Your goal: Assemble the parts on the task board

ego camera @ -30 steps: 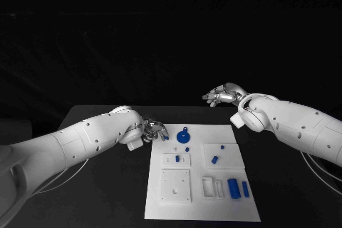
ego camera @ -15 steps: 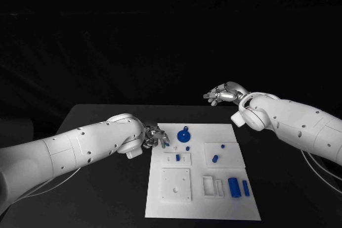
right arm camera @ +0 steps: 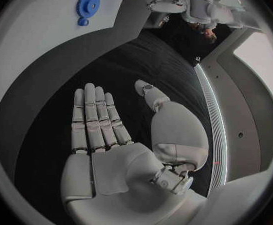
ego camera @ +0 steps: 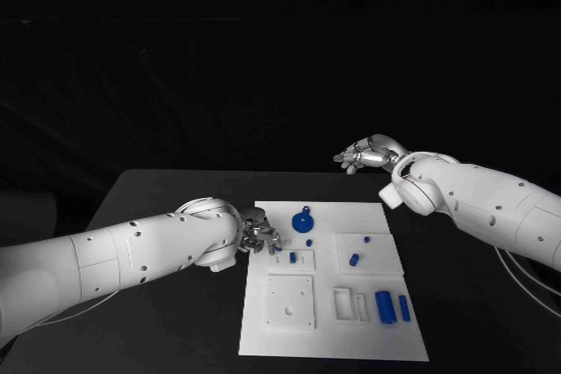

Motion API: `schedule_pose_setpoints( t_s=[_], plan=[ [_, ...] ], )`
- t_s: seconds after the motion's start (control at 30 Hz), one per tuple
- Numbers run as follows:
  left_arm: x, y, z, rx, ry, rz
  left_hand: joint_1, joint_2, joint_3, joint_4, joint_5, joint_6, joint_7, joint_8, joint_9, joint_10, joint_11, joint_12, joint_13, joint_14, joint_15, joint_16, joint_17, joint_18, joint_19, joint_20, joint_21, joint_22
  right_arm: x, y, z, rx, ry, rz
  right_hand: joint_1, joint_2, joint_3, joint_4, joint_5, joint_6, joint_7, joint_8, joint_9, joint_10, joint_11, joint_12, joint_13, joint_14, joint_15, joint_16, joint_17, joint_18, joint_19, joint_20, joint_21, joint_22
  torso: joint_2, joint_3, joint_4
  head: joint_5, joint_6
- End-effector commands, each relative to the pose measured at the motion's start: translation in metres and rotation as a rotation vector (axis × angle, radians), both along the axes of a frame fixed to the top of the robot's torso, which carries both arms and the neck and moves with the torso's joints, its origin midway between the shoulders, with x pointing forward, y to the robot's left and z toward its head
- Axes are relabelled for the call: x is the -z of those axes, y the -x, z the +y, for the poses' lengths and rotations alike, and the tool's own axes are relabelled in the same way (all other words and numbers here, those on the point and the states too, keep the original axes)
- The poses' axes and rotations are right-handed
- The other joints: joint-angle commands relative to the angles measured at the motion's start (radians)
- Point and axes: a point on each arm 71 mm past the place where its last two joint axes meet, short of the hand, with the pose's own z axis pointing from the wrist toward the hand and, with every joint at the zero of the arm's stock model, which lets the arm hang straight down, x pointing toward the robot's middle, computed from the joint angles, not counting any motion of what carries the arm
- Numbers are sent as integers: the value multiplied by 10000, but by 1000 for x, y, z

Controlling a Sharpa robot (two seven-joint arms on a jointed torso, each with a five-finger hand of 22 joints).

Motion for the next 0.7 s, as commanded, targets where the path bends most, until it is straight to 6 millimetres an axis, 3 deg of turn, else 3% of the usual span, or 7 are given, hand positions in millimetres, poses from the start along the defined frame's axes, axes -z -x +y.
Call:
schedule_pose_setpoints(
  t_s=[0.03,0.33,0.7],
  plan=[
    [-1,3,-1,134,-167,-172,63,37,267,-120,2203,116,-56,70,0,3,-57,6,11,122,-224,47,18,1347,-30,-112,60,166,0,1,0,-101,56,-32,6,86,-24,-15,34,-31,50,57,-11,-46,13,38,-11,-76,-18,42,-11,164,13,42,-32,15,8,-4,-32,10,-19],
    [5,10,-2,365,-365,-43,72,41,278,-120,2202,118,-59,72,-1,3,-60,9,15,122,-228,50,24,1349,-30,-114,68,166,0,1,1,-117,57,-28,7,85,-22,-12,36,-30,50,58,-14,-46,13,42,-18,-76,-17,44,-12,167,13,45,-34,18,13,-3,0,-3,-56],
    [11,11,-5,564,-659,-224,70,75,287,-118,2159,112,-60,70,-4,1,-62,15,24,121,-238,52,36,1352,-30,-115,87,164,0,1,0,-92,86,-45,10,85,-20,-10,36,-30,50,60,-17,-46,13,46,-24,-76,-17,46,-14,170,13,47,-36,21,16,-4,-32,2,-93]
  ],
)
